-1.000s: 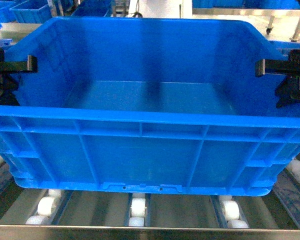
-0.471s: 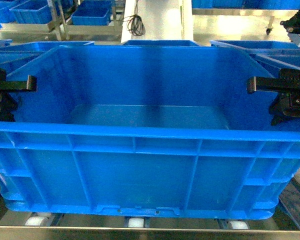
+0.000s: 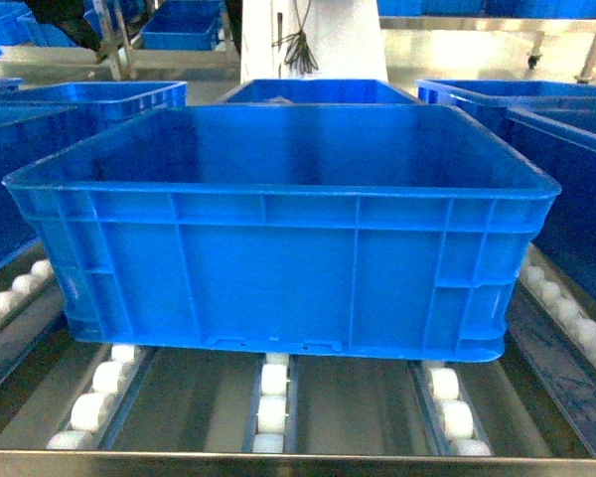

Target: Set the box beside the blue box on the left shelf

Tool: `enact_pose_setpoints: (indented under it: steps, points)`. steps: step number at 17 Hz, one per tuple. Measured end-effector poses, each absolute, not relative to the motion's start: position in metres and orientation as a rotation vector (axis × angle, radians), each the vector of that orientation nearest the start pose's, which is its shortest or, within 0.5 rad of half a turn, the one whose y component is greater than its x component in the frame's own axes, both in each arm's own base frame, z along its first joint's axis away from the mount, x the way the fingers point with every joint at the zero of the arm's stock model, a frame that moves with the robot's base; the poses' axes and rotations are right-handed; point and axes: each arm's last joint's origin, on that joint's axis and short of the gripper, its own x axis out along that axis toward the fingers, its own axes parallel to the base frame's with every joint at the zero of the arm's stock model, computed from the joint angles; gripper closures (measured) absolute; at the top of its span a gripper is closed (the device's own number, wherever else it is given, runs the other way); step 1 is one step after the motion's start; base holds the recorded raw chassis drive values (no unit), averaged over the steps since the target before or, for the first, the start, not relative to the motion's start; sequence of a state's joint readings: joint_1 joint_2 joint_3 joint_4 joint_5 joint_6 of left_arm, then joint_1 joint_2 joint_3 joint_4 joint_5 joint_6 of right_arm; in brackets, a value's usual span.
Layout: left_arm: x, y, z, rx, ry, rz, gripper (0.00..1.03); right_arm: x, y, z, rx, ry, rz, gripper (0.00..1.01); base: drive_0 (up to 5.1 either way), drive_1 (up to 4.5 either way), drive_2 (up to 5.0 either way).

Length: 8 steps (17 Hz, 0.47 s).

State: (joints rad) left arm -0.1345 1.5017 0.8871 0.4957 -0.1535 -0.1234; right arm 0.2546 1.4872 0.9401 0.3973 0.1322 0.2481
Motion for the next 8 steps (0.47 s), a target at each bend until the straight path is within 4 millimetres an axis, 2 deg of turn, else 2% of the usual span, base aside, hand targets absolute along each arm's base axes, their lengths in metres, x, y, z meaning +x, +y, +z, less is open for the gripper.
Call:
enact_pose_setpoints:
  steps: [1, 2, 3, 5, 7, 8]
  points:
    - [0.33, -0.04, 0.263, -0.106, 0.116, 0.026, 0.05, 0.324, 0.081, 0.274, 0.217, 0.168, 0.102, 0.03, 0.0, 0.0, 0.0]
    - [0.327, -0.039, 0.263, -0.088, 0.038, 0.007, 0.11, 0.322, 0.078, 0.276, 0.194, 0.055, 0.06, 0.1, 0.0, 0.0, 0.0]
    - [0.315, -0.035, 0.256, -0.061, -0.004, -0.004, 0.22, 0.306, 0.069, 0.267, 0.123, -0.003, 0.028, 0.23, 0.0, 0.0, 0.0]
    - [0.289, -0.027, 0.237, -0.031, -0.003, 0.002, 0.41, 0.283, 0.052, 0.25, 0.061, -0.013, -0.002, 0.4, 0.0, 0.0, 0.0]
    - [0.258, -0.018, 0.22, -0.018, -0.001, 0.006, 0.68, 0.251, 0.035, 0.227, 0.024, -0.006, -0.005, 0.69, 0.0, 0.0, 0.0]
    - [0.246, -0.016, 0.214, -0.018, -0.001, 0.003, 0.79, 0.241, 0.033, 0.221, 0.017, -0.002, 0.004, 0.78, 0.0, 0.0, 0.0]
